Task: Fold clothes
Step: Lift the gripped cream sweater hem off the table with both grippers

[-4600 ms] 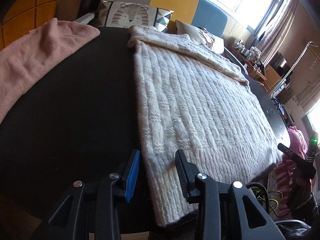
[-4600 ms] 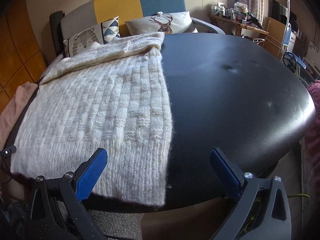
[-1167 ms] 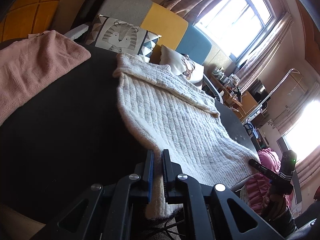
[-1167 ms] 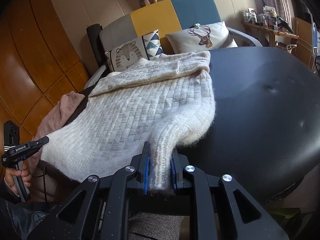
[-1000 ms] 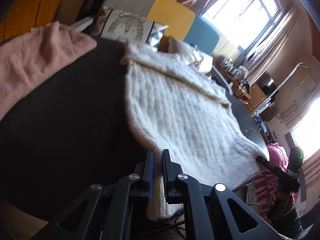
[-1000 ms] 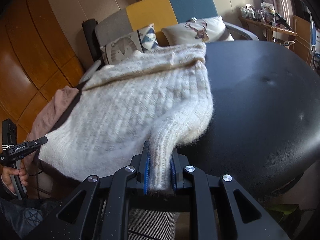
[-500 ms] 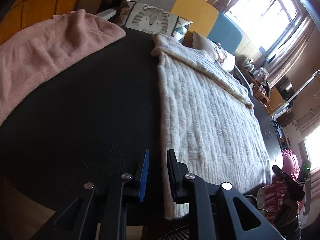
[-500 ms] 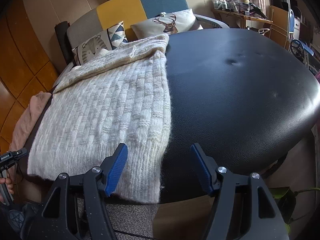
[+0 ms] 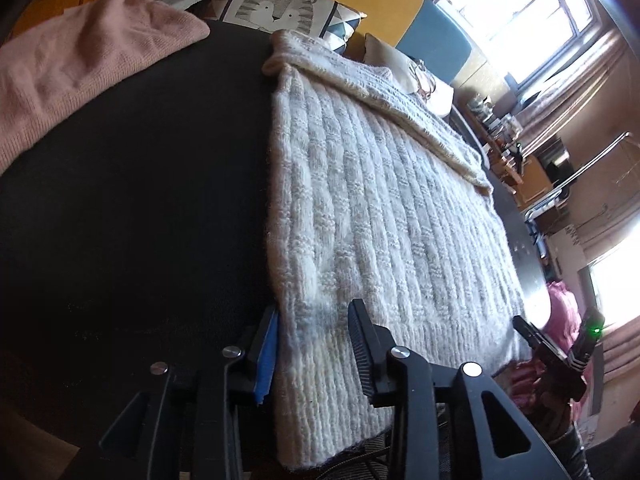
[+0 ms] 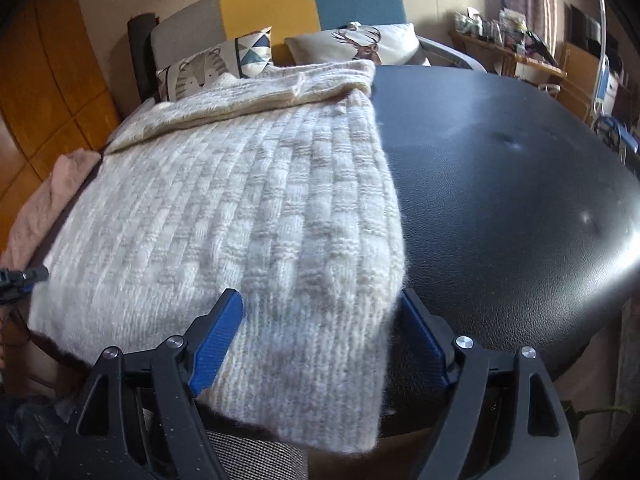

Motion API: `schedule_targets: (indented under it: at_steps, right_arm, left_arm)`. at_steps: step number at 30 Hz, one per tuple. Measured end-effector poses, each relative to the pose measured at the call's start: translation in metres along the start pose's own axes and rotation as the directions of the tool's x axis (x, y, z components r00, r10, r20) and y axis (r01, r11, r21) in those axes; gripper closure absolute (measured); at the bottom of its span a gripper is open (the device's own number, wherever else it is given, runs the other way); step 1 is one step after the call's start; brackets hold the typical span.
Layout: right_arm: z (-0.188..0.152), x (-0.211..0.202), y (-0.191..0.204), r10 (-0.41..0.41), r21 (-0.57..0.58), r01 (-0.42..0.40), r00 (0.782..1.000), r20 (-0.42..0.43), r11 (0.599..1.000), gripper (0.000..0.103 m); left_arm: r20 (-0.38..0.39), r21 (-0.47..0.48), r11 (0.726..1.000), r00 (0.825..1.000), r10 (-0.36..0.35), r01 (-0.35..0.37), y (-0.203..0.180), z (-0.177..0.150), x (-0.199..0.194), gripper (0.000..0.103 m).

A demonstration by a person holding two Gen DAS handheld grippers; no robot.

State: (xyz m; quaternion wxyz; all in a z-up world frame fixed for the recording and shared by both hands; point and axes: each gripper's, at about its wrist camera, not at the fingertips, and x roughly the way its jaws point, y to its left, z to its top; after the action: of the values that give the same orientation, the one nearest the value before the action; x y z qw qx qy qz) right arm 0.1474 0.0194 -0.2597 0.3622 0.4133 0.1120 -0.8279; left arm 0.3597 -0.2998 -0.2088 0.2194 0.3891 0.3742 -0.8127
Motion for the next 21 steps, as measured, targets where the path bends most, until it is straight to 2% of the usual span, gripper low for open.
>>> schedule_targets:
  at_steps: [3,5,6,7,8,9,11,21]
  right_arm:
    - [-0.001,0.0,0.002,-0.008,-0.009,0.008,1.0,0.004,1.0,0.021]
    - [-0.002,-0.001,0.004,-0.012,-0.022,0.012,1.0,0.003,1.0,0.026]
    - [-0.002,-0.001,0.006,-0.006,-0.036,0.007,1.0,0.004,0.999,0.037]
    - [-0.002,-0.002,0.008,0.007,-0.054,-0.006,1.0,0.005,0.999,0.044]
    - [-0.002,-0.002,0.012,0.018,-0.069,-0.018,1.0,0.003,0.997,0.057]
    - [-0.001,-0.002,0.015,0.023,-0.078,-0.023,1.0,0.0,0.997,0.067]
    - [-0.001,-0.001,0.021,0.025,-0.092,-0.026,1.0,-0.005,0.995,0.078]
    - [0.001,-0.001,0.026,0.046,-0.102,-0.047,0.999,-0.017,0.994,0.081]
  left_arm:
    - [0.012,0.044,0.995,0.996,0.085,-0.086,-0.014,-0.002,0.003,0.069]
    - [0.023,0.066,0.989,0.991,0.133,-0.135,-0.019,-0.004,0.002,0.069]
    - [0.028,0.076,0.985,0.988,0.151,-0.153,-0.021,-0.005,0.001,0.069]
    - [0.034,0.084,0.982,0.985,0.168,-0.17,-0.024,-0.005,0.002,0.069]
    - [0.038,0.089,0.98,0.983,0.177,-0.18,-0.027,-0.006,0.004,0.072]
    - [0.041,0.095,0.979,0.983,0.176,-0.179,-0.027,-0.006,0.004,0.08]
    - [0.039,0.113,0.979,0.985,0.167,-0.17,-0.025,-0.008,0.001,0.087]
    - [0.058,0.171,0.966,0.981,0.185,-0.193,-0.035,-0.01,-0.001,0.093]
